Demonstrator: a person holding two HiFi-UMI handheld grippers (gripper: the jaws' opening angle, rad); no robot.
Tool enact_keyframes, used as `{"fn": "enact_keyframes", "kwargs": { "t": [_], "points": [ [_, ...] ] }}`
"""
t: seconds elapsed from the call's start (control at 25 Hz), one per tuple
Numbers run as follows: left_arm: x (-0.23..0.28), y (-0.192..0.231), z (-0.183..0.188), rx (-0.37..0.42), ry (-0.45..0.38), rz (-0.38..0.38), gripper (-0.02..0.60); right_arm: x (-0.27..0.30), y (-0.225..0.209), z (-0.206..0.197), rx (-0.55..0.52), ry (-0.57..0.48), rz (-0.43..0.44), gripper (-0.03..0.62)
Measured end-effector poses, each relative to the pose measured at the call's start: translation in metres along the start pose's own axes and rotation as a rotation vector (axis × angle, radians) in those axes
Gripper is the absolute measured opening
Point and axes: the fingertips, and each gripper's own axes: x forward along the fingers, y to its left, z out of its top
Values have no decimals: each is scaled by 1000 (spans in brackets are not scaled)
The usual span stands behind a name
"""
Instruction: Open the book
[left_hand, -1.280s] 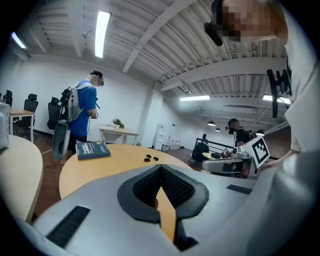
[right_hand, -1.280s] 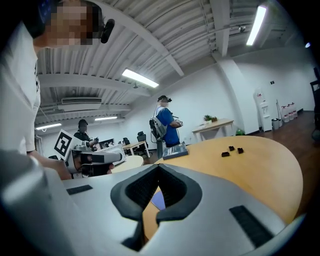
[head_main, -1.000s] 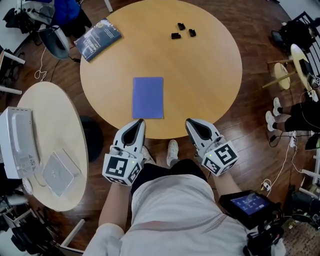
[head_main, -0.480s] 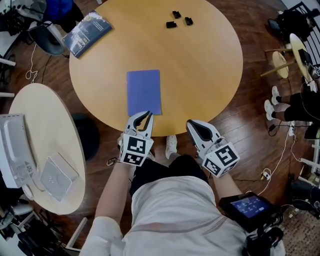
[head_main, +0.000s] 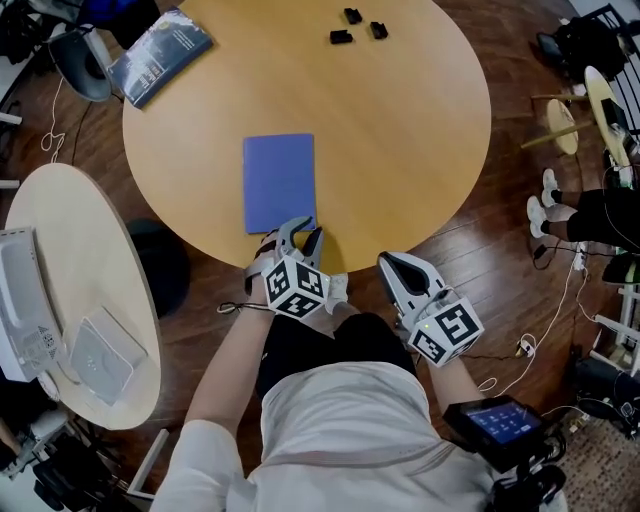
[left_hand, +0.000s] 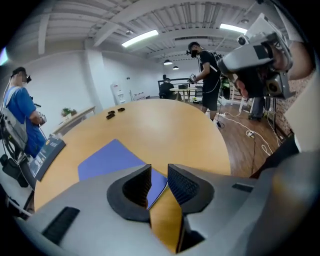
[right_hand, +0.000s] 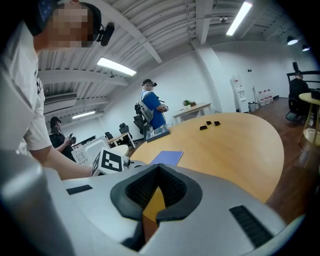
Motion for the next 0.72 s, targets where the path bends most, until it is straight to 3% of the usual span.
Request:
{"fn": "enact_keyframes", "kwargs": {
  "t": [0.24,0.72],
  "points": [
    [9,-11,-3,80,32,0,95,-4,2,-8,25,11,-5,-3],
    [12,-5,-12,-17,42,1,88,-4,-2,-10,50,0,-11,-3]
  ]
}}
